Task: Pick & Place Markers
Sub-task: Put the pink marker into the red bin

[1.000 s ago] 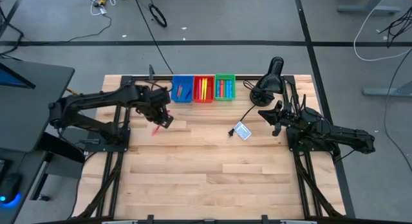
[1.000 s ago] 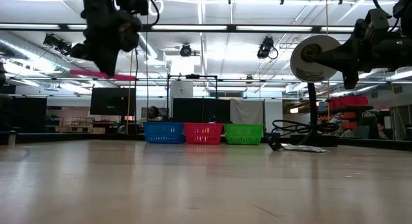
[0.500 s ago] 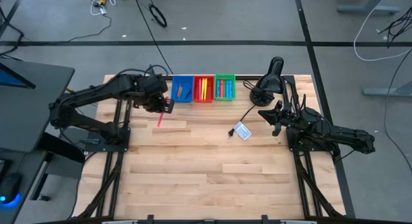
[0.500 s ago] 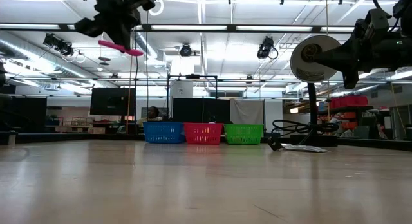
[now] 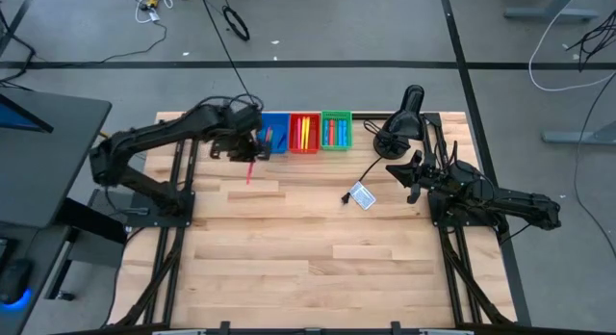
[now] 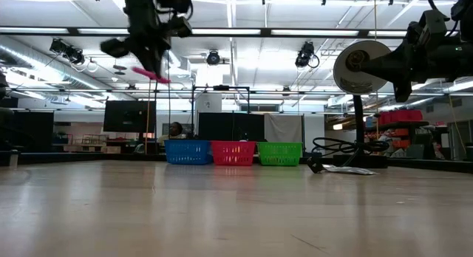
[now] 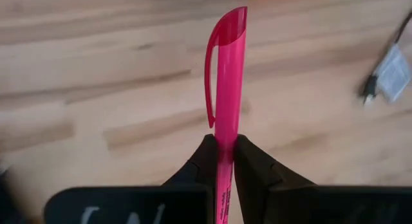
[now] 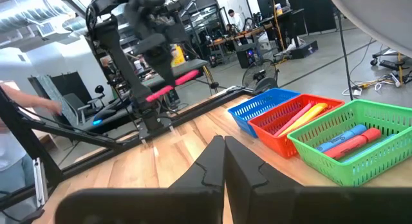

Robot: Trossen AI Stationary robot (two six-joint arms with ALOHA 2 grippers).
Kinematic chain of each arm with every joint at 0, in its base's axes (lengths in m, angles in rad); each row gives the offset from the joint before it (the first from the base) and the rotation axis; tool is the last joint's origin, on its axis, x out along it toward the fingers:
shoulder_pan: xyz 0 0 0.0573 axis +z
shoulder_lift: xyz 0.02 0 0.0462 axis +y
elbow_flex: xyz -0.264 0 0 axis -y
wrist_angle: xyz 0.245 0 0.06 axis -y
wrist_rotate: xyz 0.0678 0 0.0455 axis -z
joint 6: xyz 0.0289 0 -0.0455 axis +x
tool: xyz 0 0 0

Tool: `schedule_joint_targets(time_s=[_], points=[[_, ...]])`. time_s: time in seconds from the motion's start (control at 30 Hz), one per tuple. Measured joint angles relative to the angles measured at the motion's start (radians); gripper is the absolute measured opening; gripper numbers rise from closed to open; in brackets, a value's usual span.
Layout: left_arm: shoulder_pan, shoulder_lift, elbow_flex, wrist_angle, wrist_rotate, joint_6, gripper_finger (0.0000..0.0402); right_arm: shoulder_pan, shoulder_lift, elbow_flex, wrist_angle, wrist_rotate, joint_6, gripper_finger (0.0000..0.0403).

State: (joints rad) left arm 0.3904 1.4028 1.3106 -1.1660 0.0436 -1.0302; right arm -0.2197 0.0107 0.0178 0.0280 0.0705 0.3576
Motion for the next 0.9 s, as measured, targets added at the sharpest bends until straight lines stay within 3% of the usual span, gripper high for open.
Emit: schedule_joint_targets(time_s=[0.2,0.33,0.57,0.9], points=[[0.077,0.171,0.095,0.074,0.011,0.087,0.0030,0.000,0.000,0.000,0.000,0.000,0.000,0.0011],[0.120,0.307,0.232,0.080,-0.039,0.153,0.0030,0.000,0.000,0.000,0.000,0.000,0.000,0.0011],[0.167,0.526,0.496,0.129,-0.039,0.216,0.0030,0.000,0.000,0.000,0.000,0.000,0.000,0.0011],[0.214,0.713,0.732,0.181,0.026,0.225,0.0030,0.000,0.000,0.000,0.000,0.000,0.000,0.0011]])
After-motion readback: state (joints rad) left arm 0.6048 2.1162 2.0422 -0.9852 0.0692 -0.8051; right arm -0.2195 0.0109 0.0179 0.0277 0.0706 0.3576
